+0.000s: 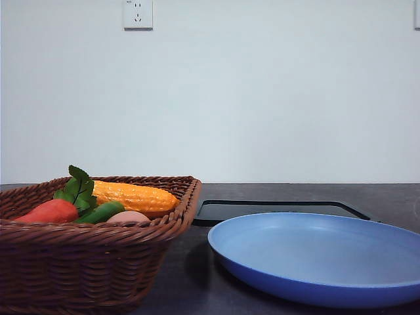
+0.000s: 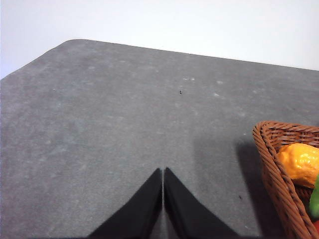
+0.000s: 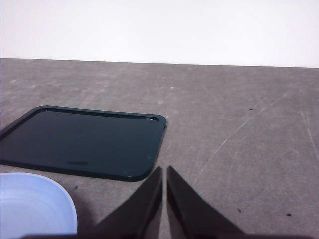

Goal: Transfer egg from basket to plate and serve

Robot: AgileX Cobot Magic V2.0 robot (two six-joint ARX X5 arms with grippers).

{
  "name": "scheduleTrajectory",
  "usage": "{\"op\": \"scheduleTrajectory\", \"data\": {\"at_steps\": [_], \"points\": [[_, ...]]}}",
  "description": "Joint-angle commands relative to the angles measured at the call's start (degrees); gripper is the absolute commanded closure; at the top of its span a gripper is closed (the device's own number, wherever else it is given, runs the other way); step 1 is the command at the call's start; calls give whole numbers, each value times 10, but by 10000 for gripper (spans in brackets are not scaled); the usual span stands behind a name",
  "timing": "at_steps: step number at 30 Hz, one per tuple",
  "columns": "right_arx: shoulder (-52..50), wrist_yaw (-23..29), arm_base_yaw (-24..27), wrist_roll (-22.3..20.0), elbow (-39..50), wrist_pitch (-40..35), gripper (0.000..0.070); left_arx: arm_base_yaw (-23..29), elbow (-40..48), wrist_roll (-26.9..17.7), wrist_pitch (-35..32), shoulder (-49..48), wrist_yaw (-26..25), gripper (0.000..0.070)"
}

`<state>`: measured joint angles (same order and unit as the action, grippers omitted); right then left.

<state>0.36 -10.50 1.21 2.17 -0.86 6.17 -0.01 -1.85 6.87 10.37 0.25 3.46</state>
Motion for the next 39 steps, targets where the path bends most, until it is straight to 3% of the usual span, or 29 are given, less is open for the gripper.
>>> {"op": "scheduleTrajectory", "data": {"at_steps": [1, 4, 9, 14, 22, 26, 33, 39], "points": [[-2, 0, 0, 15, 4, -11, 700, 2, 13, 7, -1, -1, 0, 700], [-2, -2, 0, 50, 4, -24, 700, 2, 12, 58, -1, -1, -1, 700], [-2, -2, 0, 133, 4, -32, 700, 2, 12, 181, -2, -1, -17, 700], [-2, -3, 0, 159, 4, -33, 700, 2, 12, 239, -1, -1, -58, 700], [-2, -6, 0, 160, 4, -26, 700, 2, 9, 246, 10, 3, -124, 700], [-1, -6, 0, 200, -5, -14, 700, 2, -21, 249, 38, 20, -128, 700], [25, 1, 1, 216, -87, 112, 700, 1, -111, 236, 66, 106, -169, 700], [105, -1, 1, 215, -185, 174, 700, -1, -201, 192, 90, 233, -221, 700]]}}
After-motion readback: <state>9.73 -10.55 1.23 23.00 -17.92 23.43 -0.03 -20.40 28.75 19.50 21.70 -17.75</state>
